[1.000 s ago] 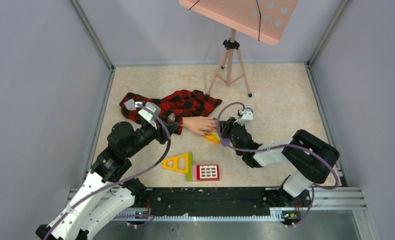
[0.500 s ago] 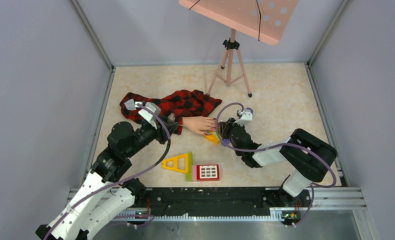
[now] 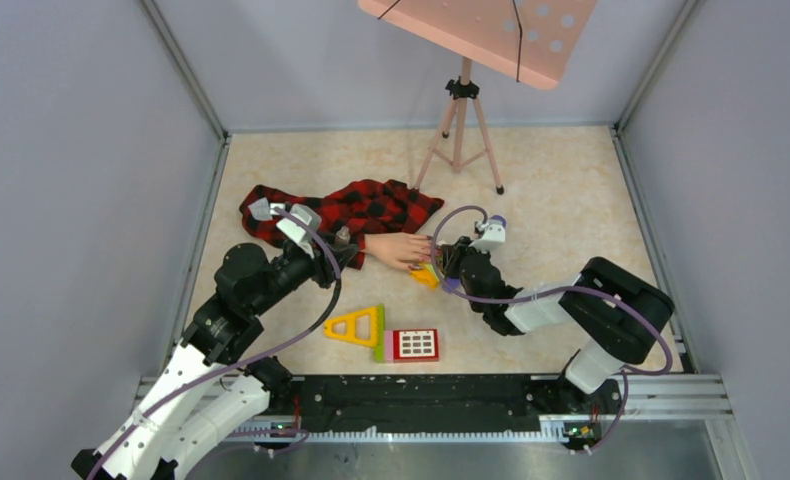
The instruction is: Paint the nails
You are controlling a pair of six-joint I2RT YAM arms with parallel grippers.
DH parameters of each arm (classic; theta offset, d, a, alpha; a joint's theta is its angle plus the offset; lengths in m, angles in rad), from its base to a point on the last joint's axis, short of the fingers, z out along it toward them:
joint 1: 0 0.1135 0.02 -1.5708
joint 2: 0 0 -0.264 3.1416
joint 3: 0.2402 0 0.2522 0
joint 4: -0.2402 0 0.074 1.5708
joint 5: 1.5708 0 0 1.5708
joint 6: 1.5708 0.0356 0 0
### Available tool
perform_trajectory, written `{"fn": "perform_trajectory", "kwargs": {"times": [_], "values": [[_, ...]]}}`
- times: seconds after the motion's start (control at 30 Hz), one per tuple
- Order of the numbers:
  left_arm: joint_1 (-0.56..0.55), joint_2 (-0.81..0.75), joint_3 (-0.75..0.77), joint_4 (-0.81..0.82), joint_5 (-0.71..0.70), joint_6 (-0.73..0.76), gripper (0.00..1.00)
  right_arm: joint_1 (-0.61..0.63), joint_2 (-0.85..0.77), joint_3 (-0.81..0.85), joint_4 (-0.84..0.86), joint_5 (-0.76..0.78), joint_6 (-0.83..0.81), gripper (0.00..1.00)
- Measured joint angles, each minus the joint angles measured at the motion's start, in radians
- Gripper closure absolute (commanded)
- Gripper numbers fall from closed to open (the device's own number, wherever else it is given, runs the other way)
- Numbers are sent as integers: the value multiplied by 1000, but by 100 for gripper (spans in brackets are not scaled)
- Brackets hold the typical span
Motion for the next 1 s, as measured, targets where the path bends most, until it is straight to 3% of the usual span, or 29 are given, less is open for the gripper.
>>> {"fn": "perform_trajectory", "kwargs": {"times": [1.0], "values": [[0, 0, 0, 0, 0, 0, 100, 0, -17, -1, -31, 18, 0, 100]]}}
